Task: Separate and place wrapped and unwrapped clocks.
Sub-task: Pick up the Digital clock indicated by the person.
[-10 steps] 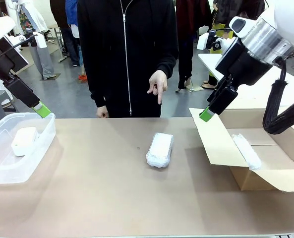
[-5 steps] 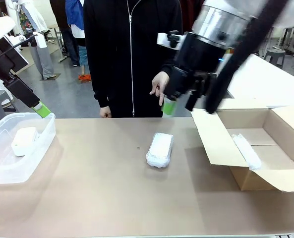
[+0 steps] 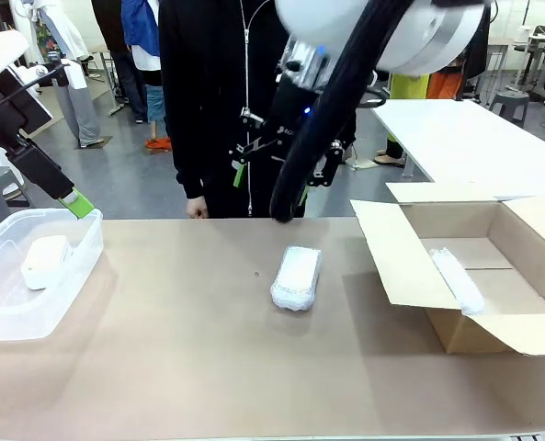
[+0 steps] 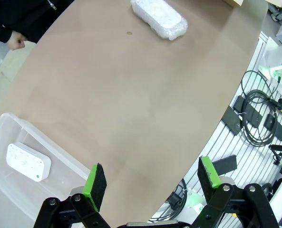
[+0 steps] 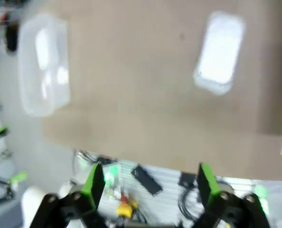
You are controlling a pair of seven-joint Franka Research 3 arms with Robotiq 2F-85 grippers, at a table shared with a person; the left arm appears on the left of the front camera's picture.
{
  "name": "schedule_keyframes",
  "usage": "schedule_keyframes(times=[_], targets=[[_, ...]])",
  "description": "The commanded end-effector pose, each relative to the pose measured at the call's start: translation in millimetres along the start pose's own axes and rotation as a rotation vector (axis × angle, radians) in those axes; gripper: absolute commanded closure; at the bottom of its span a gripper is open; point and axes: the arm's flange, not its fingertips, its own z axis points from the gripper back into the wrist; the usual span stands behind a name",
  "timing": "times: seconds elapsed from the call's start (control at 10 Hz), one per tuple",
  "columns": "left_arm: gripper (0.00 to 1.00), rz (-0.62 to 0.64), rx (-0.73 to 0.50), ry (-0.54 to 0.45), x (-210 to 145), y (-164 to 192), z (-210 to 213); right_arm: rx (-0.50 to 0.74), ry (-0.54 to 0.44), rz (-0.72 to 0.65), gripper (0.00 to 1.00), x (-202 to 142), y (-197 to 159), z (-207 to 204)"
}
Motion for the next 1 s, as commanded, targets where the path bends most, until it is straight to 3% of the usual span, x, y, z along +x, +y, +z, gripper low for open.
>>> schedule_keyframes(times=[0.0,0.5,0.9], targets=[[0.00,0.000,0.004,-0.008,0.1,-0.1,0.2,-0.124,-0.083,-0.123,0.00,0.5,-4.4,-22.0],[0.00,0.000,0.004,-0.008,0.1,-0.1,0.2,-0.198,-0.031,-0.202,0.00,43.0,-36.1,-73.3],[0.00,0.000,0.004,-0.008,0.1,-0.1,0.2,-0.354,-0.089,-0.208,0.00,67.2,-57.6,-150.3]])
